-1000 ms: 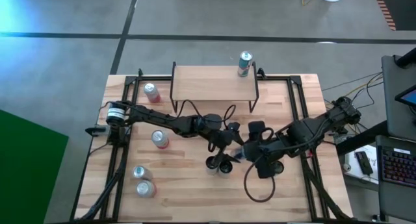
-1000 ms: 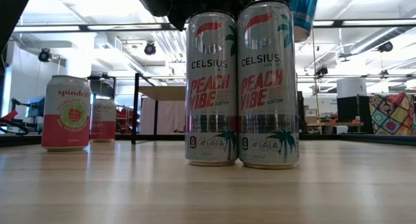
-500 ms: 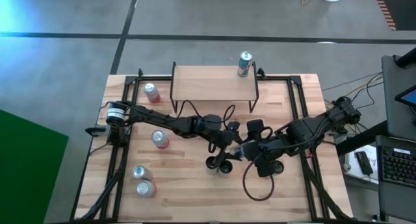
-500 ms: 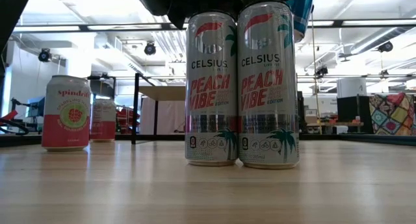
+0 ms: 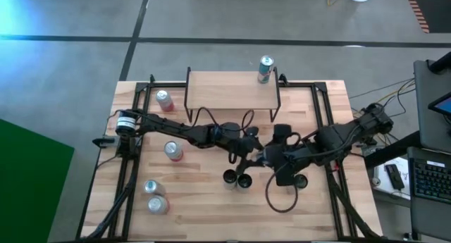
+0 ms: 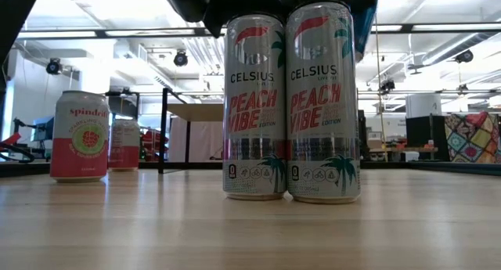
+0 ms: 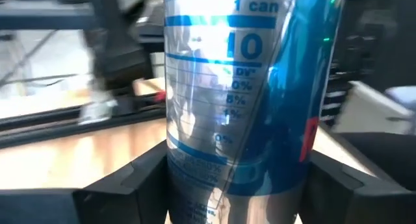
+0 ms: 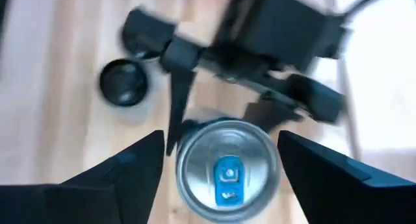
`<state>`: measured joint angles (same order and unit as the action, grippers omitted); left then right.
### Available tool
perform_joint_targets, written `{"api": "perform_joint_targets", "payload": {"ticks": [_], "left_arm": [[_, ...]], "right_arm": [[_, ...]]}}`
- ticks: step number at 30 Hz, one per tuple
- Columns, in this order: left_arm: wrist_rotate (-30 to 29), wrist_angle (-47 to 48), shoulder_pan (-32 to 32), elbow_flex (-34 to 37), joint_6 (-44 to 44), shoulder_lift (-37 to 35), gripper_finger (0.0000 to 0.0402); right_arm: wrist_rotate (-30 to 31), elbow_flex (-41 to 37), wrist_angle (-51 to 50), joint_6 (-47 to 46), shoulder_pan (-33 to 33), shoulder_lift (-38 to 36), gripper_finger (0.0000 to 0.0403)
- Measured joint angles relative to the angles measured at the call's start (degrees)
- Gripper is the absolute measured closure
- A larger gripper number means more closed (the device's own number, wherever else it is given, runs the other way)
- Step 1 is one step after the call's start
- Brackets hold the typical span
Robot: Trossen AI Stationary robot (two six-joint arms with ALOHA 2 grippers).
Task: Place canned beverage on shelf
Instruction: Put the right blue soda can on the shelf aligned with the other blue soda can
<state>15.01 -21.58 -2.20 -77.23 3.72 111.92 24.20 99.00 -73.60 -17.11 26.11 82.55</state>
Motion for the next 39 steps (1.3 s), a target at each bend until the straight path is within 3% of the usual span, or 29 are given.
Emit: {"api": "perform_joint_targets", "payload": {"ticks": [4, 8, 13, 18, 24, 28, 32, 37, 39], "left_arm": [[-2.7, -1.9, 0.2, 0.0, -0.4, 0.0, 0.0171], [-2.9, -3.0, 0.2, 0.2, -0.4, -0.1, 0.0185], [-2.5, -7.5, 0.9, 1.4, -1.0, -0.1, 0.018], [-2.4, -15.1, 3.2, 5.9, -4.1, -0.1, 0.018], [-2.6, -24.5, 7.7, 10.0, -8.8, -0.3, 0.0178], [-2.1, -25.3, 9.4, 9.9, -8.5, -0.5, 0.0177], [-1.6, -24.6, 9.9, 9.8, -8.2, -0.5, 0.0177], [-1.5, -24.8, 9.8, 9.9, -7.5, -0.6, 0.0176], [-1.5, -24.7, 9.9, 9.9, -7.5, -0.6, 0.0176]], "right_arm": [[7.5, -0.7, -3.9, -5.8, 1.0, -3.6, 0.0097], [12.8, -5.8, 3.4, -8.4, 2.6, -9.6, 0.0094], [16.0, -18.3, 12.6, -12.3, 4.6, -17.5, 0.0094], [19.9, -31.8, 25.2, -9.8, 7.2, -24.9, 0.0094], [21.0, -46.9, 51.0, 0.0, 4.5, -31.8, 0.0092], [20.7, -54.5, 65.5, 8.1, 0.4, -34.4, 0.0092], [18.2, -58.3, 72.1, 11.6, -6.2, -37.2, 0.0092], [2.8, -60.9, 77.1, 9.3, -15.0, -39.0, 0.0092], [-0.7, -61.6, 78.1, 8.5, -17.4, -38.5, 0.0092]]}}
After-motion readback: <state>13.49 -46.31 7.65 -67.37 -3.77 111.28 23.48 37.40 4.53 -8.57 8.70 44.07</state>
